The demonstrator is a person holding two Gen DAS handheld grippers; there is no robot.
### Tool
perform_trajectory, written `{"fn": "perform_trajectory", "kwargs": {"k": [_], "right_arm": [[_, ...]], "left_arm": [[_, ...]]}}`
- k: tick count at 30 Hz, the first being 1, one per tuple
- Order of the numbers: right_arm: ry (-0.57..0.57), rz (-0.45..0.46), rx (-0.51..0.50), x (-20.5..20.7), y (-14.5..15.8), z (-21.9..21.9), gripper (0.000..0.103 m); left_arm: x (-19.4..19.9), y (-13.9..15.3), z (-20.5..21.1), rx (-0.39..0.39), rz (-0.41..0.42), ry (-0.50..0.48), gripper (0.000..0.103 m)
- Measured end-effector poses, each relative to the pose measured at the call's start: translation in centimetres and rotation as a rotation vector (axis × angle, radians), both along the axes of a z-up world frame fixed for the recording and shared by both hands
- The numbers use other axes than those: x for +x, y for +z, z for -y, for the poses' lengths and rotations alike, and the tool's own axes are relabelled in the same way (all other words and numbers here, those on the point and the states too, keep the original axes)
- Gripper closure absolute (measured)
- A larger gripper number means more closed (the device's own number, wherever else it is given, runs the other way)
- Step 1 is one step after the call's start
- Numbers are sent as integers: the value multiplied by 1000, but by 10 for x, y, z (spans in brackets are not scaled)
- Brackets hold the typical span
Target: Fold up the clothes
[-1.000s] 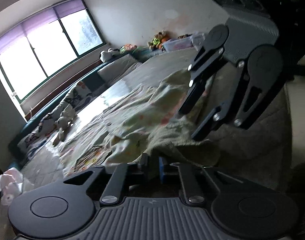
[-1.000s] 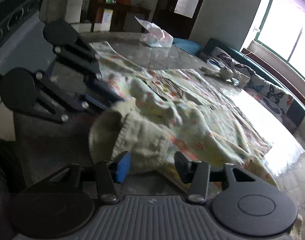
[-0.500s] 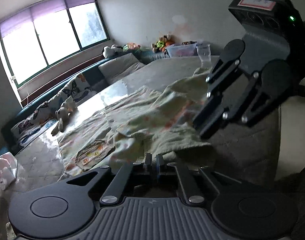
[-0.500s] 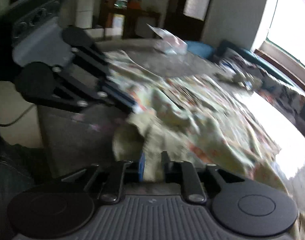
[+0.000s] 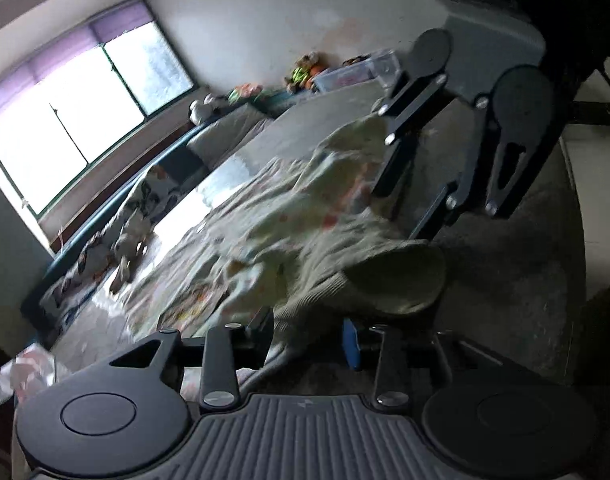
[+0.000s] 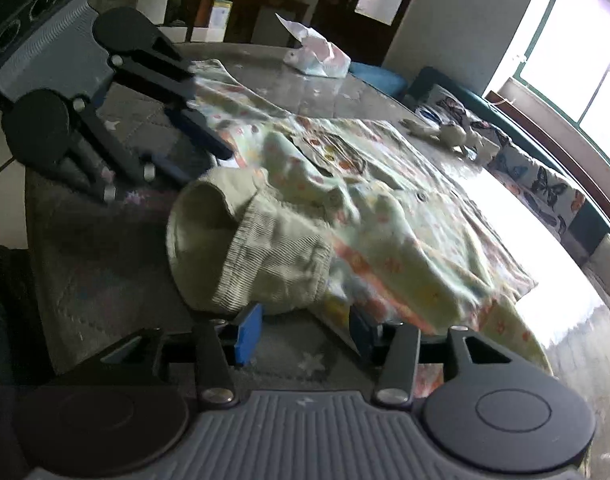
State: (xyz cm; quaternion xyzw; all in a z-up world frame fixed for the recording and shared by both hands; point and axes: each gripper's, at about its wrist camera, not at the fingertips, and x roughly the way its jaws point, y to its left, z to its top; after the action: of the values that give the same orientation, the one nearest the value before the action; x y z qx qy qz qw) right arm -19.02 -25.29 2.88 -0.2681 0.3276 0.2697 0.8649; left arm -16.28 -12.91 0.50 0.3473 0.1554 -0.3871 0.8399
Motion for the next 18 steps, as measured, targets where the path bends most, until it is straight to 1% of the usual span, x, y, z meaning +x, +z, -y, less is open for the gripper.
{"fn": "perform_trajectory", "kwargs": {"k": [2,3,5,6,9,12,13,14,15,17,18], "right_arm": [[9,-3,7,0,0,0,52],[13,-2,7,0,0,-1,52],[22,-4,9,0,1,-1,52],[26,-7,14,0,2,-1,52],[37,-11,28,-2,3,0,49],[43,-6,45,-4,5,0,48],[45,-4,48,-4,5,-1,46],[49,2,49,-4,4,-2,40],[54,10,50,-4,4,-4,38],[58,5,68,-4,6,-5,39],[60,0,78,-4,7,-6,40]], "left_arm": [[0,-1,4,-12,16,-23,66],[1,0,5,-21,16,-31,77],[5,2,6,-48,0,-31,89],[8,4,5,-64,-13,-27,94],[20,13,0,-136,-76,17,97],[34,24,-6,-215,-148,72,98],[38,27,-8,-239,-170,90,98],[42,30,-9,-258,-189,104,98],[45,32,-10,-274,-206,116,98],[50,35,-11,-296,-238,136,98],[51,36,-12,-304,-249,143,98]]}}
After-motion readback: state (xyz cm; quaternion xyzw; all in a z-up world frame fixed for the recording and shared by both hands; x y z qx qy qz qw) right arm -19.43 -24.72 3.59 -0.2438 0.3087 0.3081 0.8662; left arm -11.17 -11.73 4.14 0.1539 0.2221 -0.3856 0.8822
